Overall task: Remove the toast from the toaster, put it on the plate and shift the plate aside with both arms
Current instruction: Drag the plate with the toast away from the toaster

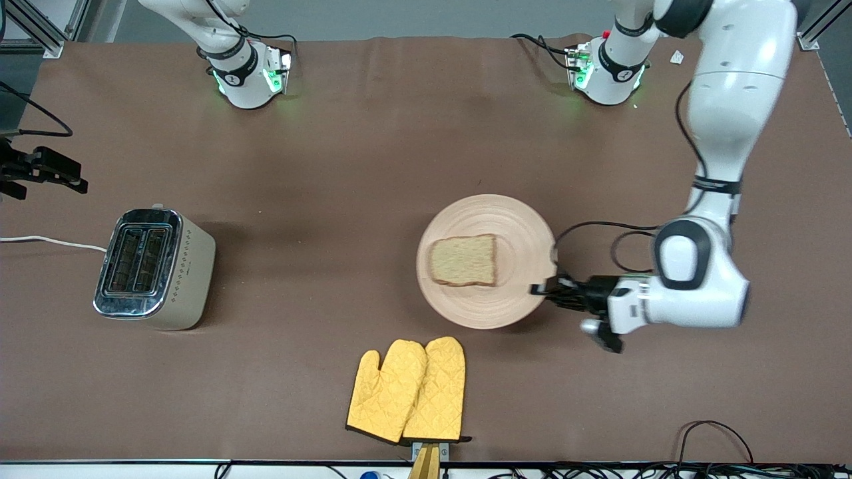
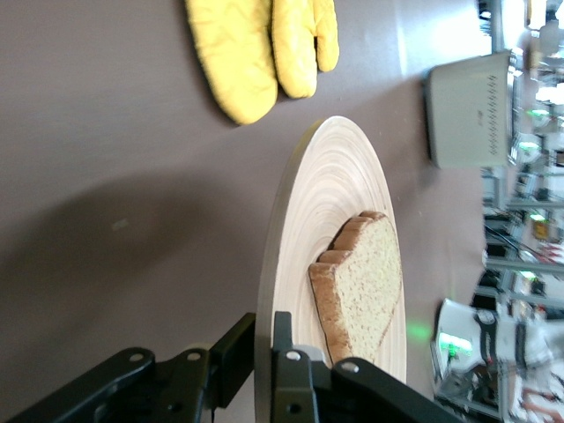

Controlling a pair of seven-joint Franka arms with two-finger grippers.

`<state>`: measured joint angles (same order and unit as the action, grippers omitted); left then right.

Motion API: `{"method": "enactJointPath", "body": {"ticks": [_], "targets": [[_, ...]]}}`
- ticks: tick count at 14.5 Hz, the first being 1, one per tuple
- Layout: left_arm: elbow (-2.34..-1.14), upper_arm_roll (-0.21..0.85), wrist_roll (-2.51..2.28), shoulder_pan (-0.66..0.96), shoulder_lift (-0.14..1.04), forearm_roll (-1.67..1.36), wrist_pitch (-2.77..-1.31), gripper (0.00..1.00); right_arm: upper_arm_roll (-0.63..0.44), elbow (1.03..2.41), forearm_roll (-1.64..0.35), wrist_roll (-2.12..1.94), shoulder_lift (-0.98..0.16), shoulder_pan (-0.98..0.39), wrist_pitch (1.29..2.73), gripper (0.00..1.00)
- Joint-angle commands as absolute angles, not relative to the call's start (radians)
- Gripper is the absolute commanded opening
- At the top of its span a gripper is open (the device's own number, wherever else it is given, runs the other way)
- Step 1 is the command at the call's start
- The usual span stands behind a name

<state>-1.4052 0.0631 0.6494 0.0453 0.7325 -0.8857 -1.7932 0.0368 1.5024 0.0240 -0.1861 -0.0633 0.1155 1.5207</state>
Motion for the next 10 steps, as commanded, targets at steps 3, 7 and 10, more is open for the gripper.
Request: {"method": "enactJointPath", "body": {"ticks": [3, 7, 10], "targets": [[-1.422, 0.083, 0.932, -0.225, 0.774, -0.881, -1.643, 0.00, 0.041, 1.496, 0.021, -0.184, -0.067, 0.115, 1.508, 1.00], [-1.373, 0.083, 1.058, -0.371, 0.888, -0.806, -1.611, 0.00, 0.041, 1.497, 0.021, -0.184, -0.064, 0.117, 1.503, 1.00], [-1.286, 0.077, 1.060, -0.400, 0.975, -0.785, -1.568, 0.00, 0.041, 1.497, 0.021, -0.184, -0.066, 0.117, 1.508, 1.00]]}}
